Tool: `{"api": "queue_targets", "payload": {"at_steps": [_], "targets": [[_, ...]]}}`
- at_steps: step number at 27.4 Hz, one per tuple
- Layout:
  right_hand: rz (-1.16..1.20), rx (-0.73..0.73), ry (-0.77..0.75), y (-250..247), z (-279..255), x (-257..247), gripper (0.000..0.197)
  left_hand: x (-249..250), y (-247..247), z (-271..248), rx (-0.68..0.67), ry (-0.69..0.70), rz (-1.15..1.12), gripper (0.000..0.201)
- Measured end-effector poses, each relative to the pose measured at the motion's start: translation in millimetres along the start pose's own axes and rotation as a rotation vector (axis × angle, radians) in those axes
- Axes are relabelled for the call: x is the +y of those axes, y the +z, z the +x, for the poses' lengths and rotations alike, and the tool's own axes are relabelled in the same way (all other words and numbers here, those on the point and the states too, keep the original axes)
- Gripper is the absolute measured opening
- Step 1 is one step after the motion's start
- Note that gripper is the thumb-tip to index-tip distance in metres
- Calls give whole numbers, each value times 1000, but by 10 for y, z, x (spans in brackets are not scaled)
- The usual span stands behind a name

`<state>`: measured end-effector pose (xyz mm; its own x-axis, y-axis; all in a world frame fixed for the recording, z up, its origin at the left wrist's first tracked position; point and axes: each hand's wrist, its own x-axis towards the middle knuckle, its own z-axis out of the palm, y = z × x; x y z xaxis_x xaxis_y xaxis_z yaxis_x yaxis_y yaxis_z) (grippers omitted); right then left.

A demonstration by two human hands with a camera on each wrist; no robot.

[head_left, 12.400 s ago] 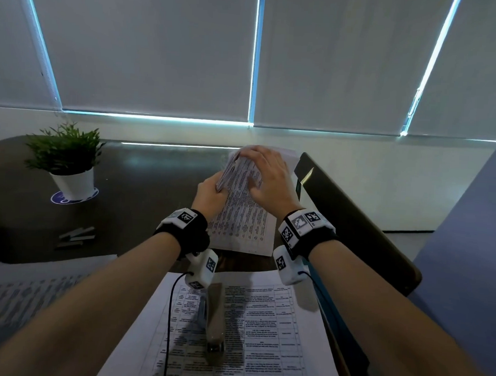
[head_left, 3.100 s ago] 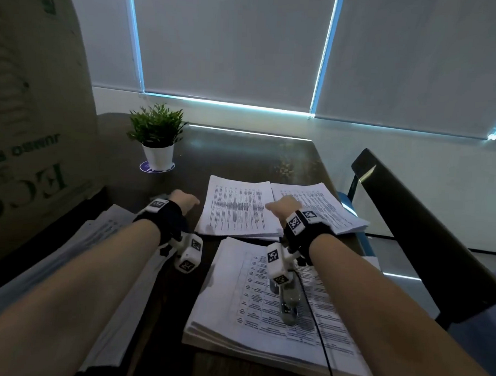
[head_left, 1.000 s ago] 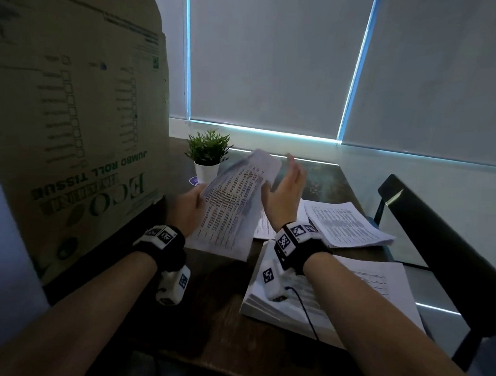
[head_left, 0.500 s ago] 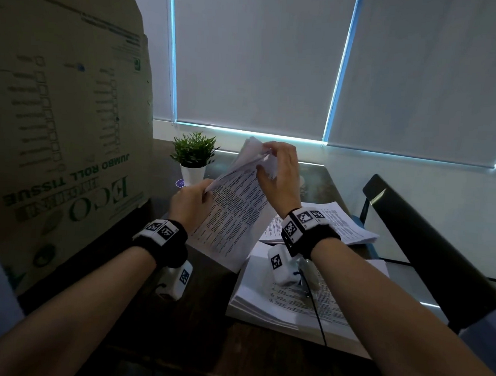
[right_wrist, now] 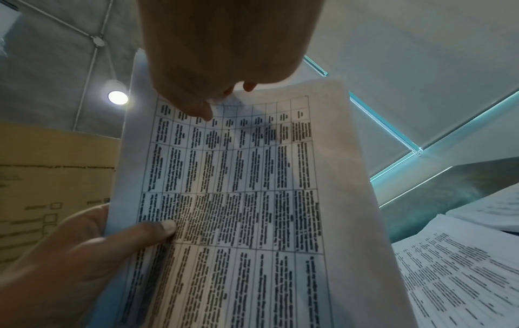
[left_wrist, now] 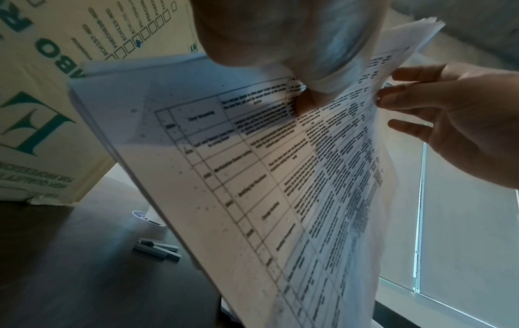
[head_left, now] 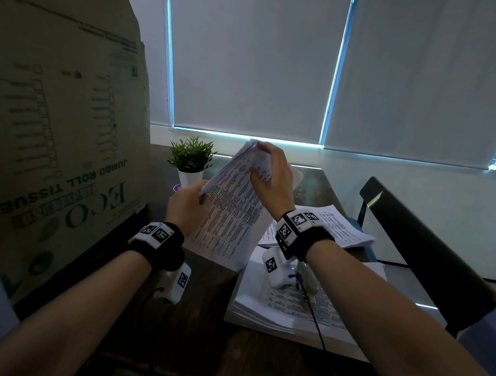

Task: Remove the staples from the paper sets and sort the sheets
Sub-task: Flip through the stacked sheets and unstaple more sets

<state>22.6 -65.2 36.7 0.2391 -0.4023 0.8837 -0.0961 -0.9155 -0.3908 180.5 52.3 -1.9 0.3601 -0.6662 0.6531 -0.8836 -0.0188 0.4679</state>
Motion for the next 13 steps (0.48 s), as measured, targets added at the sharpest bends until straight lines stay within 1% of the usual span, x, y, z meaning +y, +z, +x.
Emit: {"api": "queue_targets", "payload": {"at_steps": [2,4,5,7,10,13], "targets": [[-23,-2,19,16,24,-22,51,8,-24,11,-6,-4,5,17],[-32,2,-13,34,45,-45,52,32,-52,17,-2,1,21,18],[-34,2,-28,45,51,-56,51,57,-68,18,8,9,34,18],[-32,-18,-2,55,70,-93,52,132,-85,44,48,33,50,19],[14,8,39,5,151,-147,62,296,-71,172,111,110,40,21],[71,67,61,-187,298,-178,72,455,20,348,101,176,-24,26]]}}
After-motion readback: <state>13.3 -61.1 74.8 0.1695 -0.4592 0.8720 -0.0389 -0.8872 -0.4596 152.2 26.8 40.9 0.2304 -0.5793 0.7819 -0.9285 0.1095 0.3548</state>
